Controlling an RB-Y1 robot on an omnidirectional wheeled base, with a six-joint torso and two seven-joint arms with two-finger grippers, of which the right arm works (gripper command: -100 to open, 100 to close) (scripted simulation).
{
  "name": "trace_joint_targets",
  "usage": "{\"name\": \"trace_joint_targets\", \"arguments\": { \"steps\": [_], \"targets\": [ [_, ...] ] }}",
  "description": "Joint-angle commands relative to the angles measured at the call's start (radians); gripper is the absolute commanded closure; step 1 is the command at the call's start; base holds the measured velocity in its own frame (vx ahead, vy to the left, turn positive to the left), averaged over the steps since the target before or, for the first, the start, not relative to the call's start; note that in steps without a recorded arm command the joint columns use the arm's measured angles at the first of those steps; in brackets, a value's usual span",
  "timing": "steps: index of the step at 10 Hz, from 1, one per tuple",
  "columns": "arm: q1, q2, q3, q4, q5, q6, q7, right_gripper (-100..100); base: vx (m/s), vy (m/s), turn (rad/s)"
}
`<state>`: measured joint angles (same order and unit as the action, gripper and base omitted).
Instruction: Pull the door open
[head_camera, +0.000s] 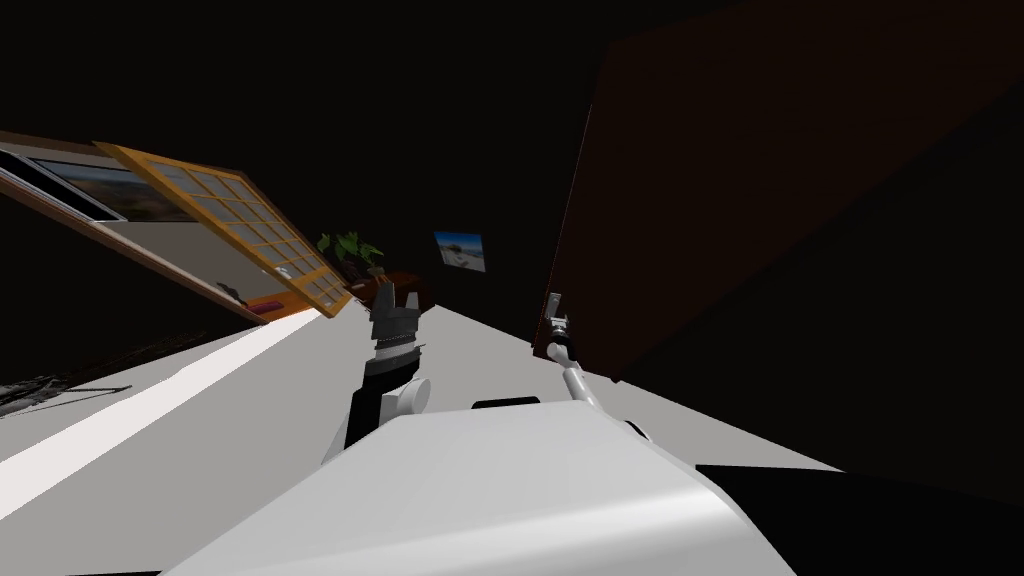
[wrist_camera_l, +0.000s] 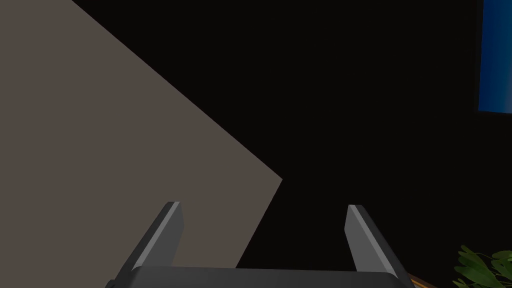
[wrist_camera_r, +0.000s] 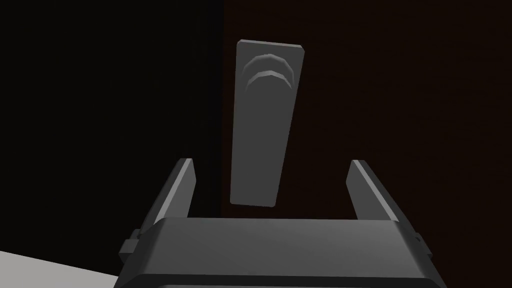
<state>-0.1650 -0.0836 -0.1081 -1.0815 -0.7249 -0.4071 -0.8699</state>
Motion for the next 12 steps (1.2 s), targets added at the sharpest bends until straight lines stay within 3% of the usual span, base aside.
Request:
{"name": "trace_joint_targets", "arguments": {
  "steps": [1,3,5,8,11,12],
  "targets": [
    [0.000,0.005,0.000,-0.005,-0.022,0.001,-0.029,-100,-0.065,-0.016,0.030],
    [0.000,0.006,0.000,-0.006,-0.026,0.001,-0.034,-100,-0.037,-0.008,0.021],
    [0.016,-0.044,-0.012,0.001,-0.041,0.000,-0.077,-100,0.134,0.003,0.140],
    [0.032,-0.095,-0.024,0.008,-0.054,-0.003,-0.117,-100,0.171,0.017,0.108],
    [0.056,-0.171,-0.043,0.019,-0.073,-0.006,-0.176,-100,0.179,-0.033,0.141],
    [0.047,-0.163,-0.032,0.030,-0.068,-0.013,-0.174,-100,0.084,-0.014,0.024]
  ]
}}
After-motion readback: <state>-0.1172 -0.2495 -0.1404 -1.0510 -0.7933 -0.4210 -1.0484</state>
